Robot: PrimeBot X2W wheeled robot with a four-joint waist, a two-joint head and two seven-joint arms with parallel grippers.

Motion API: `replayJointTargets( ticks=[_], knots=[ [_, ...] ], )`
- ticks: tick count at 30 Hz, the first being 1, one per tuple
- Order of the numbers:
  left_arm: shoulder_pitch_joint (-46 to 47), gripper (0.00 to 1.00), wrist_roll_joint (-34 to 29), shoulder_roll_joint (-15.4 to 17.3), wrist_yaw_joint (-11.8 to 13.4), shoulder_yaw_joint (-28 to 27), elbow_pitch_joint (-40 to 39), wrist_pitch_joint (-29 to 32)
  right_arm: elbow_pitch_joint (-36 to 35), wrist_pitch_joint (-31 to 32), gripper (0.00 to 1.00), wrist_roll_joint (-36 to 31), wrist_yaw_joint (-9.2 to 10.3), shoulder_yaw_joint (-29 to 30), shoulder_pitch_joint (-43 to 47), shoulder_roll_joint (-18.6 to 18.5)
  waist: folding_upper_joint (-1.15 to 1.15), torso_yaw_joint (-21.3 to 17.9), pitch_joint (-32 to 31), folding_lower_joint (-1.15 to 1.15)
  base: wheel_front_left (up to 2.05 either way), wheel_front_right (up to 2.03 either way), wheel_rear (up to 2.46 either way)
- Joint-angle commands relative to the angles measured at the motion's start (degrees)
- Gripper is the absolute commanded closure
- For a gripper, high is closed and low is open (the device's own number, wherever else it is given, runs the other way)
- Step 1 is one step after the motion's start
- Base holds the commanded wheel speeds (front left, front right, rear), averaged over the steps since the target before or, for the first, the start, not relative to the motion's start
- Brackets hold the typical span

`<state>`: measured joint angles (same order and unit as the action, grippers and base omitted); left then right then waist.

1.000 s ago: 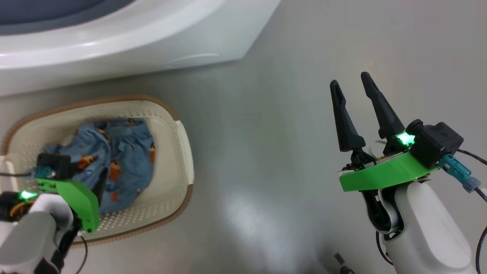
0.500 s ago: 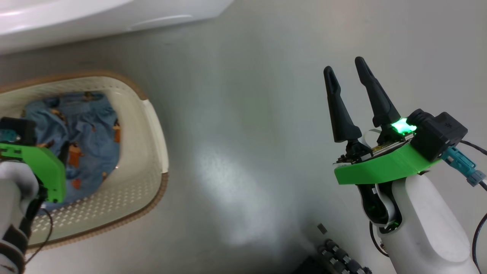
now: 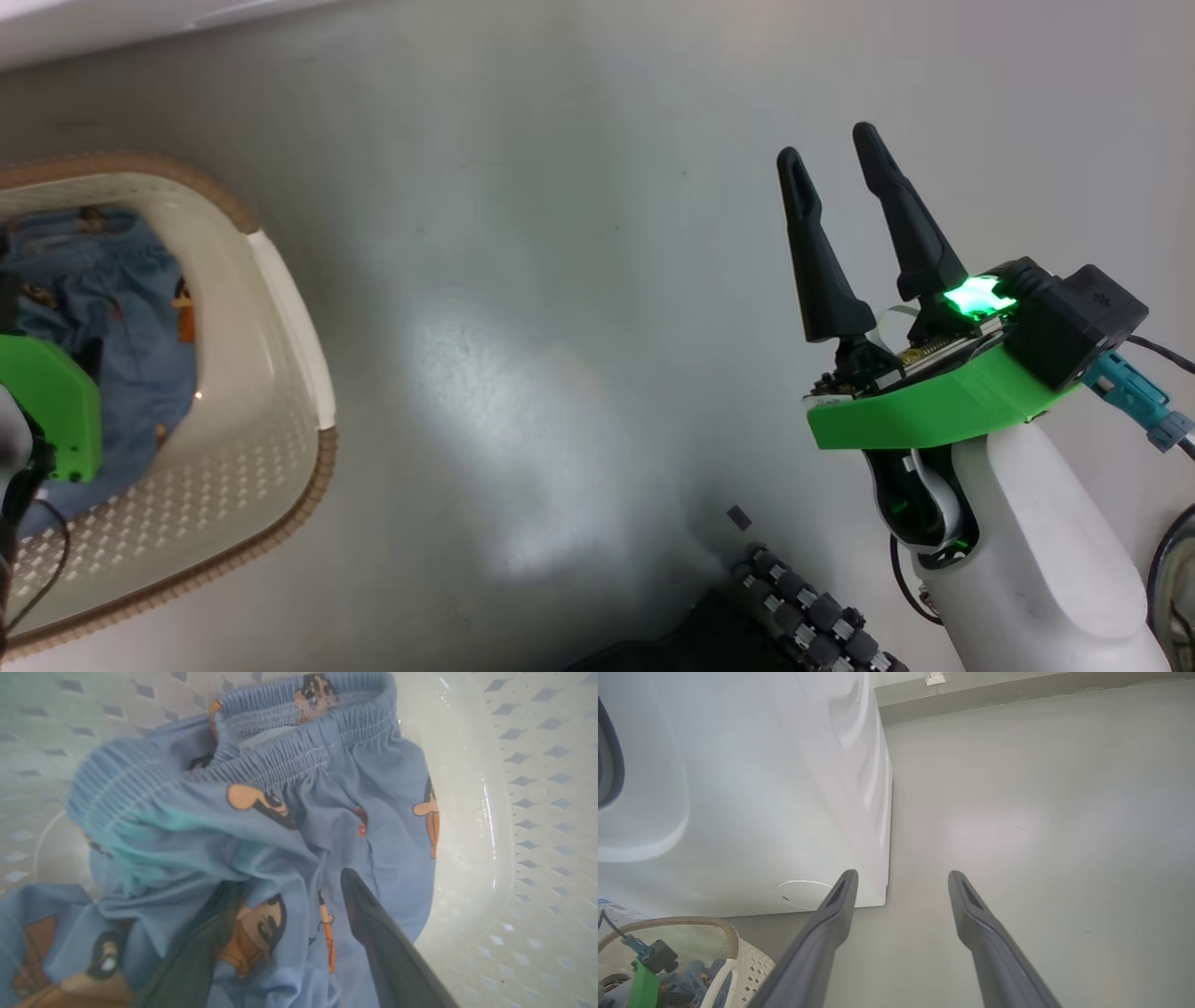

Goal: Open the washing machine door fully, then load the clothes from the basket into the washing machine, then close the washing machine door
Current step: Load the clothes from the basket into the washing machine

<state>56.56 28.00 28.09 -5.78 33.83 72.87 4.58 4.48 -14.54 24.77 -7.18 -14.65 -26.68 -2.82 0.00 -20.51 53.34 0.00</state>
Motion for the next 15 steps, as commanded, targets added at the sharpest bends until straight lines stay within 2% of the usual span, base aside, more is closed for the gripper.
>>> replayJointTargets(
  ticks=[1,5,10,11,13,14,15],
  knots=[
    [0.27,0.00,-0.36,2.93,0.97,-0.92,0.25,0.11,-1.30,-0.46,0.00,0.47,-0.31,-1.15,1.52,-0.06,0.00,-0.92,1.06,0.00,0.00,0.00,0.00],
    [0.42,0.00,-0.76,3.56,3.83,-0.50,0.58,1.55,-1.51,-0.46,0.00,0.47,-0.31,-1.27,1.53,-0.06,0.00,-1.30,1.73,0.00,0.00,0.00,0.00],
    [0.46,0.00,-0.49,3.29,5.24,-0.27,0.80,3.75,-1.48,-0.46,0.00,0.38,-0.31,-1.26,1.51,-0.06,0.00,-1.32,2.11,0.00,0.00,0.00,0.00],
    [0.39,0.10,-0.45,3.17,5.03,-0.13,0.83,4.42,-1.44,-0.46,0.00,0.37,-0.31,-1.27,1.49,-0.06,0.00,-1.31,2.09,0.00,0.00,0.00,0.00],
    [0.36,0.46,-0.31,3.10,4.36,0.09,0.87,5.25,-1.38,-0.46,0.00,0.35,-0.31,-1.35,1.46,-0.06,0.00,-1.30,2.02,0.00,0.00,0.00,0.00],
    [0.39,0.55,-0.16,3.15,3.94,0.10,0.88,5.38,-1.37,-0.46,0.00,0.34,-0.31,-1.41,1.43,-0.06,0.00,-1.33,2.02,0.00,0.00,0.00,0.00],
    [0.51,0.79,-0.18,3.28,3.46,0.23,0.87,5.00,-1.38,-0.46,0.00,0.34,-0.31,-1.47,1.39,-0.06,0.00,-1.36,2.05,0.00,0.00,0.00,0.00]
  ],
)
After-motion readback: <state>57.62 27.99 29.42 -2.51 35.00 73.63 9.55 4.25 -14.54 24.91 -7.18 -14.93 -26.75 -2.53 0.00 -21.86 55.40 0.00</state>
